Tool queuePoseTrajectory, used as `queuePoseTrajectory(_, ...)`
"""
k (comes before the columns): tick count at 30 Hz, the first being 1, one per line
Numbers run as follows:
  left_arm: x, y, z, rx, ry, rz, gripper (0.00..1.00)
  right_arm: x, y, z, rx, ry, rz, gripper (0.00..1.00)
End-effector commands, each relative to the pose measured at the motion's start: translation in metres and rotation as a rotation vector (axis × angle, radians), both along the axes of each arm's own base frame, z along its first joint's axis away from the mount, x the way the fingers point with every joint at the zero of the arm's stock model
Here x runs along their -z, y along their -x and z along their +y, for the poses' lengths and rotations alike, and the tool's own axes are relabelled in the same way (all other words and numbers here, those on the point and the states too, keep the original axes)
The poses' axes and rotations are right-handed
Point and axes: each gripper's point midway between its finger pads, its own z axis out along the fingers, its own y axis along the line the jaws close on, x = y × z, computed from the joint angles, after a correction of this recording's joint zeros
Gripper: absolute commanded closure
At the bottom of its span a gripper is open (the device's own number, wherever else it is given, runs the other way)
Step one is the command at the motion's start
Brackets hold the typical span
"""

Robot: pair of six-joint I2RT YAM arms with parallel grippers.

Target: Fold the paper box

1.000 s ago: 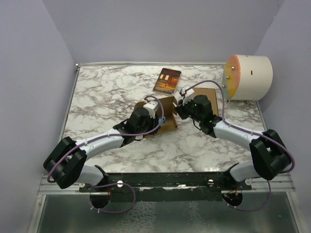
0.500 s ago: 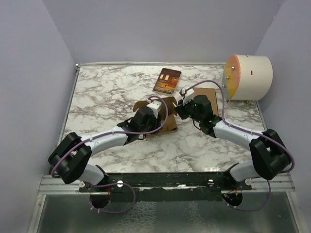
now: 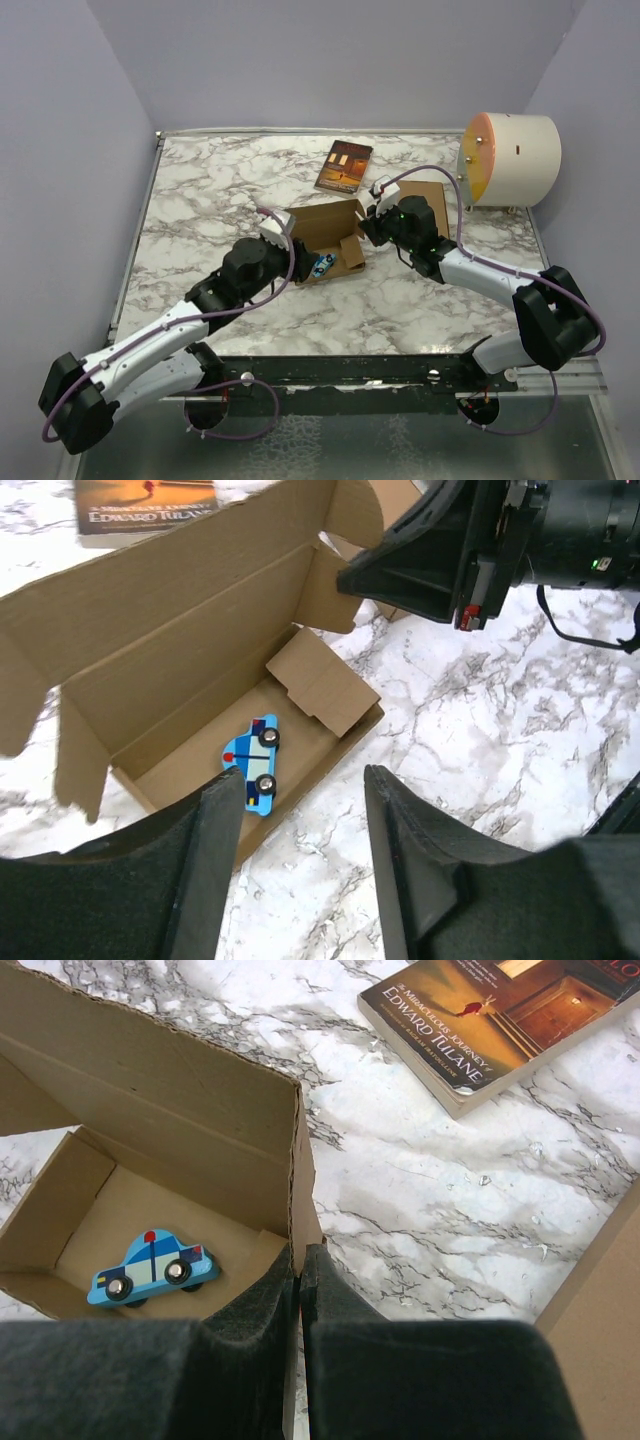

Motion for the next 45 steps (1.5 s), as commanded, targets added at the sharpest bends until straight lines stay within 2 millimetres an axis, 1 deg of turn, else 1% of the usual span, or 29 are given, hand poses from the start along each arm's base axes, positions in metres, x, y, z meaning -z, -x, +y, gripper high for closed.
queuePoseTrajectory(1,0.005,0.001,0.037,-0.153,-0.011,0.004,0.41,-0.004,-0.005,0.003,-0.011,-0.002,-0.012,0.98)
queuePoseTrajectory(3,0.008,-0.002,0.056,-0.23,-0.009,0.003,0.31,-0.003,-0.004,0.003,-0.012,-0.002,-0.012,0.98)
queuePoseTrajectory(5,0.01,-0.006,0.066,-0.252,0.017,0.015,0.25,-0.002,-0.004,0.004,-0.015,-0.002,-0.008,0.97)
queuePoseTrajectory(8,0.016,-0.02,0.078,-0.269,0.045,0.061,0.24,-0.002,-0.004,0.004,-0.018,-0.001,-0.007,0.97)
queuePoseTrajectory(9,0.017,-0.026,0.079,-0.257,0.061,0.073,0.24,-0.003,-0.004,0.004,-0.017,-0.002,-0.008,0.97)
queuePoseTrajectory(10,0.022,-0.031,0.078,-0.237,0.069,0.089,0.24,-0.003,-0.004,0.004,-0.017,-0.002,-0.007,0.97)
queuePoseTrajectory(12,0.018,-0.043,0.075,-0.199,0.108,0.075,0.25,-0.004,-0.004,0.004,-0.015,-0.003,-0.008,0.97)
queuePoseTrajectory(15,0.024,-0.057,0.071,-0.176,0.087,0.08,0.29,-0.004,-0.005,0.004,-0.011,-0.004,-0.008,0.97)
queuePoseTrajectory(18,0.033,-0.066,0.069,-0.166,0.055,0.086,0.37,-0.004,-0.005,0.003,-0.006,-0.004,-0.004,0.97)
queuePoseTrajectory(21,0.035,-0.072,0.064,-0.148,0.063,0.074,0.48,-0.003,-0.006,0.004,-0.01,-0.005,-0.002,0.97)
queuePoseTrajectory(23,0.038,-0.076,0.063,-0.148,0.058,0.074,0.54,-0.002,-0.005,0.005,-0.014,-0.003,0.001,0.97)
queuePoseTrajectory(30,0.047,-0.086,0.063,-0.159,0.031,0.08,0.83,-0.002,-0.005,0.007,-0.028,0.004,0.008,0.97)
queuePoseTrajectory(32,0.049,-0.086,0.062,-0.154,0.024,0.082,0.89,-0.003,-0.006,0.006,-0.028,0.011,0.004,0.96)
queuePoseTrajectory(35,0.052,-0.086,0.062,-0.154,0.021,0.087,0.96,-0.005,-0.007,0.004,-0.027,0.025,-0.002,0.87)
queuePoseTrajectory(37,0.051,-0.085,0.063,-0.162,0.024,0.082,1.0,-0.007,-0.007,0.002,-0.042,0.033,-0.005,0.76)
queuePoseTrajectory(38,0.05,-0.084,0.064,-0.169,0.023,0.074,1.0,-0.008,-0.006,0.001,-0.06,0.035,-0.003,0.7)
queuePoseTrajectory(41,0.047,-0.081,0.065,-0.186,0.02,0.051,1.0,-0.008,0.004,-0.002,-0.163,0.029,0.009,0.49)
queuePoseTrajectory(42,0.046,-0.079,0.064,-0.188,0.014,0.04,1.0,-0.009,0.009,-0.002,-0.232,0.018,0.014,0.41)
queuePoseTrajectory(43,0.046,-0.077,0.063,-0.19,0.01,0.032,1.0,-0.009,0.015,-0.003,-0.285,0.011,0.022,0.36)
queuePoseTrajectory(45,0.046,-0.075,0.064,-0.2,-0.003,0.019,1.0,-0.006,0.022,-0.003,-0.354,0.0,0.034,0.3)
